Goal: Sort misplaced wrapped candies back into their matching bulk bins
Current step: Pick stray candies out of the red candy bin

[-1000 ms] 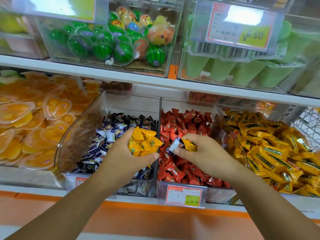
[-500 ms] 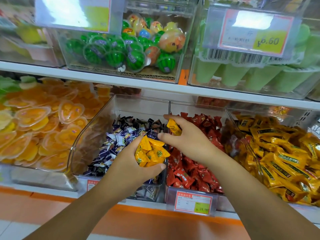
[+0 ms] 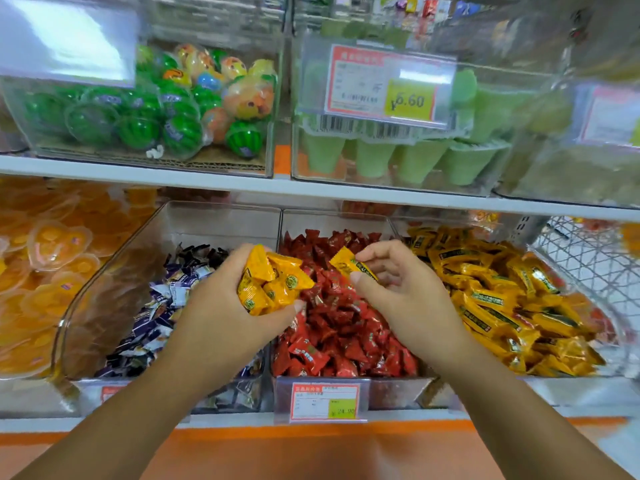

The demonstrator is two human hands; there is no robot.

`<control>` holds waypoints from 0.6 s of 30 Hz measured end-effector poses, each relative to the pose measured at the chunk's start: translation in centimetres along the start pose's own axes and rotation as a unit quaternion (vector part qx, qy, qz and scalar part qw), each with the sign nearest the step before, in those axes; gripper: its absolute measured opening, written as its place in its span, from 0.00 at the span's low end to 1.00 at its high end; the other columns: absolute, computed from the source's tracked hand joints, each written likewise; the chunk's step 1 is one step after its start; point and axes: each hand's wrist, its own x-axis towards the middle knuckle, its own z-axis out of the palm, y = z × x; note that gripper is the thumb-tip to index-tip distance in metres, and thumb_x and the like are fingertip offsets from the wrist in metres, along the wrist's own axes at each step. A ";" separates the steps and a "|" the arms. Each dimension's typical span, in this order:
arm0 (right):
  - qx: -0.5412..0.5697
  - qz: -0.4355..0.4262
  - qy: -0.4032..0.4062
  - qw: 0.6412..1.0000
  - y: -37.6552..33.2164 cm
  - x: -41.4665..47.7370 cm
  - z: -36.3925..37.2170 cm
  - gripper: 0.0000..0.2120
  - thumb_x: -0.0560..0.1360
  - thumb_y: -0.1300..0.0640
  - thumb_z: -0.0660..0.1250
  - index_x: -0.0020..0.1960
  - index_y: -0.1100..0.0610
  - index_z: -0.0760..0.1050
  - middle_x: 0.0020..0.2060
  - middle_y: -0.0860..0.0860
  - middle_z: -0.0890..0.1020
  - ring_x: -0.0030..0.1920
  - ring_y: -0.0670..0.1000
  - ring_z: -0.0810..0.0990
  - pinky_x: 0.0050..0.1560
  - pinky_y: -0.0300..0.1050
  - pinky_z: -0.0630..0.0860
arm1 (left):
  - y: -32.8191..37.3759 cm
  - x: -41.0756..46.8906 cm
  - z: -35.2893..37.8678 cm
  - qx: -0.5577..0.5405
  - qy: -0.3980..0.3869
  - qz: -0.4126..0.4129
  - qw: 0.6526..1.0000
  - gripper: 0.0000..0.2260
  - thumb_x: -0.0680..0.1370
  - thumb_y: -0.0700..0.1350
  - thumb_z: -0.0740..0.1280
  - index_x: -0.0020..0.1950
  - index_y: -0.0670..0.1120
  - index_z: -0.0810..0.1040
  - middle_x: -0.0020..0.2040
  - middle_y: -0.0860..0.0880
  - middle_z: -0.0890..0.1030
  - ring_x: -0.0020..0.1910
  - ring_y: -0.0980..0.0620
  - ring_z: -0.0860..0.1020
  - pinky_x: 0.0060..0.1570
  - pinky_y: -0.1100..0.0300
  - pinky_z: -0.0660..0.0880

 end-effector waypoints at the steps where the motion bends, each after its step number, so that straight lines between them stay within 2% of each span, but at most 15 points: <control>1: -0.008 -0.007 0.015 1.000 0.2 -0.4 -1.2 0.08 0.75 0.54 0.70 0.49 0.44 0.74 0.44 0.42 0.80 0.48 0.41 0.78 0.50 0.34 0.73 | 0.9 0.2 0.6 0.011 -0.013 0.011 1.000 0.13 0.69 0.49 0.76 0.48 0.56 0.74 0.40 0.60 0.81 0.36 0.60 0.79 0.34 0.69 0.74; 2: -0.016 -0.009 0.028 0.999 0.4 -0.8 -2.5 0.07 0.75 0.54 0.70 0.48 0.44 0.74 0.45 0.41 0.80 0.49 0.40 0.77 0.49 0.32 0.72 | 1.6 0.5 1.4 0.020 -0.032 0.019 0.999 0.13 0.69 0.50 0.76 0.48 0.55 0.74 0.40 0.61 0.82 0.36 0.60 0.79 0.35 0.69 0.74; 4: -0.034 0.003 0.058 0.998 1.2 -1.5 -5.1 0.07 0.75 0.54 0.70 0.48 0.43 0.75 0.46 0.40 0.80 0.50 0.38 0.76 0.48 0.30 0.70 | 3.0 0.9 3.5 0.034 -0.080 0.034 0.996 0.12 0.70 0.50 0.75 0.48 0.55 0.74 0.40 0.58 0.82 0.35 0.56 0.80 0.37 0.62 0.76; 6: -0.068 0.013 0.111 0.991 2.3 -1.6 -7.7 0.07 0.76 0.55 0.69 0.48 0.43 0.75 0.46 0.39 0.80 0.43 0.42 0.77 0.41 0.29 0.69 | 3.9 1.5 6.0 0.057 -0.108 0.051 0.991 0.12 0.70 0.52 0.75 0.47 0.56 0.72 0.40 0.59 0.81 0.36 0.57 0.79 0.37 0.59 0.75; 8: -0.105 0.013 0.170 0.980 3.6 -1.2 -10.1 0.06 0.76 0.56 0.68 0.49 0.45 0.76 0.43 0.41 0.80 0.35 0.48 0.73 0.33 0.31 0.67 | 4.5 2.7 8.4 0.080 -0.120 0.056 0.988 0.13 0.69 0.53 0.75 0.45 0.60 0.70 0.40 0.61 0.80 0.37 0.60 0.78 0.37 0.62 0.74; 10: -0.145 0.029 0.208 0.967 5.2 -0.4 -12.3 0.05 0.76 0.55 0.68 0.51 0.47 0.78 0.45 0.45 0.81 0.40 0.46 0.75 0.39 0.32 0.69 | 5.2 4.4 10.8 0.095 -0.119 0.057 0.987 0.14 0.68 0.54 0.75 0.46 0.61 0.71 0.40 0.60 0.80 0.39 0.61 0.78 0.42 0.61 0.75; 11: -0.171 0.047 0.221 0.959 6.0 0.2 -13.3 0.06 0.76 0.54 0.69 0.53 0.49 0.79 0.46 0.48 0.81 0.44 0.47 0.76 0.44 0.37 0.70 | 5.7 5.3 11.8 0.098 -0.112 0.058 0.987 0.14 0.67 0.54 0.74 0.49 0.60 0.73 0.42 0.59 0.81 0.41 0.59 0.79 0.45 0.57 0.76; 13: -0.211 0.059 0.244 0.945 7.7 1.5 -14.9 0.10 0.75 0.53 0.70 0.54 0.54 0.82 0.47 0.52 0.83 0.49 0.53 0.79 0.47 0.43 0.73 | 7.0 7.4 14.0 0.122 -0.101 0.058 0.986 0.14 0.69 0.53 0.73 0.53 0.55 0.77 0.48 0.55 0.83 0.48 0.52 0.80 0.49 0.54 0.77; 14: -0.219 0.056 0.254 0.940 8.4 2.2 -15.5 0.10 0.74 0.53 0.70 0.54 0.53 0.83 0.48 0.52 0.84 0.51 0.54 0.80 0.49 0.43 0.74 | 7.7 8.5 15.1 0.155 -0.103 0.056 0.981 0.14 0.71 0.53 0.72 0.54 0.52 0.79 0.50 0.51 0.83 0.51 0.48 0.80 0.51 0.54 0.77; 16: -0.224 0.064 0.263 0.936 9.3 3.2 -16.4 0.10 0.74 0.54 0.69 0.55 0.48 0.83 0.50 0.48 0.85 0.52 0.51 0.81 0.46 0.39 0.71 | 8.9 10.5 17.6 0.225 -0.139 0.045 0.963 0.14 0.75 0.56 0.67 0.56 0.49 0.79 0.54 0.47 0.82 0.54 0.45 0.79 0.53 0.56 0.75; 18: -0.220 0.079 0.252 0.939 10.5 4.0 -17.0 0.10 0.75 0.55 0.69 0.56 0.47 0.82 0.50 0.48 0.85 0.51 0.51 0.81 0.43 0.38 0.69 | 9.7 12.2 20.1 0.253 -0.186 0.034 0.949 0.15 0.78 0.58 0.62 0.54 0.48 0.77 0.50 0.49 0.80 0.55 0.47 0.78 0.49 0.60 0.74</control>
